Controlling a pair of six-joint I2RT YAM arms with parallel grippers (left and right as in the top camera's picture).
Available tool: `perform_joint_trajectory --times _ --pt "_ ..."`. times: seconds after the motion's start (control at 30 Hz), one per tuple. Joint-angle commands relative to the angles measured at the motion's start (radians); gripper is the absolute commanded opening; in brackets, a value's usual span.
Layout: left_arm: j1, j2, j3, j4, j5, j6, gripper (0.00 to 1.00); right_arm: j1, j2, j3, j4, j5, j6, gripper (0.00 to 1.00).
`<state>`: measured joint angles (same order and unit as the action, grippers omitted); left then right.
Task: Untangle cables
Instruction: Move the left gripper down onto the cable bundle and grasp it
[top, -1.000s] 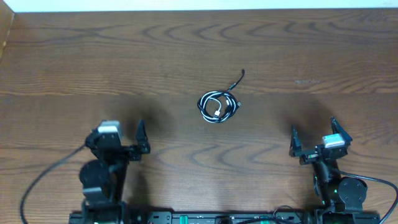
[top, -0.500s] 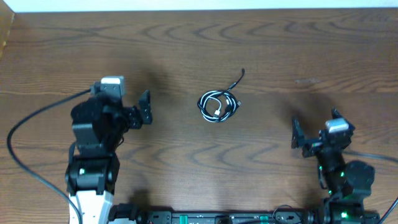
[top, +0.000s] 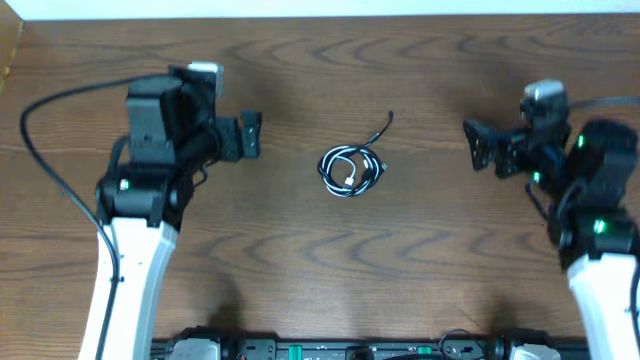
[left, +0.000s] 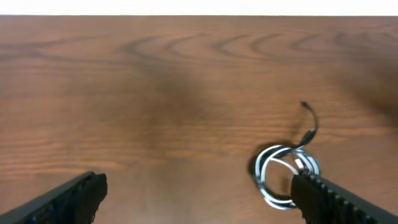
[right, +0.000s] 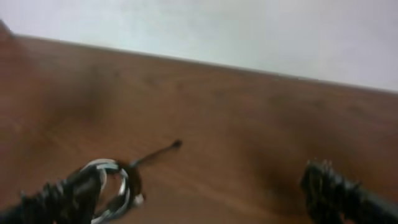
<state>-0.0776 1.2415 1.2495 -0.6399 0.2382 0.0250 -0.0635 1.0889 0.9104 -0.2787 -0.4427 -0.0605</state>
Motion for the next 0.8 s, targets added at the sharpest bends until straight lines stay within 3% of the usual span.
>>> perform_joint_trajectory --times 0.0,0.07,0.3,0.43,0.5,0.6,0.77 --pt "-0.050 0.088 0.086 -0.034 0.018 0.004 1.00 -0.005 0.110 0.154 -0.088 -0.087 -0.001 0.99" --pt "-0.077 0.134 0.086 -0.034 0.085 0.004 1.00 -0.005 0.190 0.236 -0.153 -0.095 0.000 0.99" --pt "-0.092 0.191 0.086 -0.091 0.354 0.004 1.00 -0.004 0.236 0.240 -0.149 -0.090 0.024 0.99" --pt "-0.092 0.204 0.083 -0.086 0.357 -0.004 1.00 0.002 0.243 0.240 -0.151 -0.126 0.040 0.99" --pt "-0.093 0.226 0.083 -0.067 0.356 -0.071 1.00 0.002 0.247 0.239 -0.152 -0.124 0.037 0.99" --pt "-0.115 0.285 0.083 -0.059 0.312 -0.182 0.84 0.002 0.260 0.239 -0.152 -0.110 0.037 0.92" --pt "-0.201 0.405 0.083 -0.063 0.116 -0.377 0.64 0.006 0.283 0.239 -0.153 -0.110 0.055 0.91"
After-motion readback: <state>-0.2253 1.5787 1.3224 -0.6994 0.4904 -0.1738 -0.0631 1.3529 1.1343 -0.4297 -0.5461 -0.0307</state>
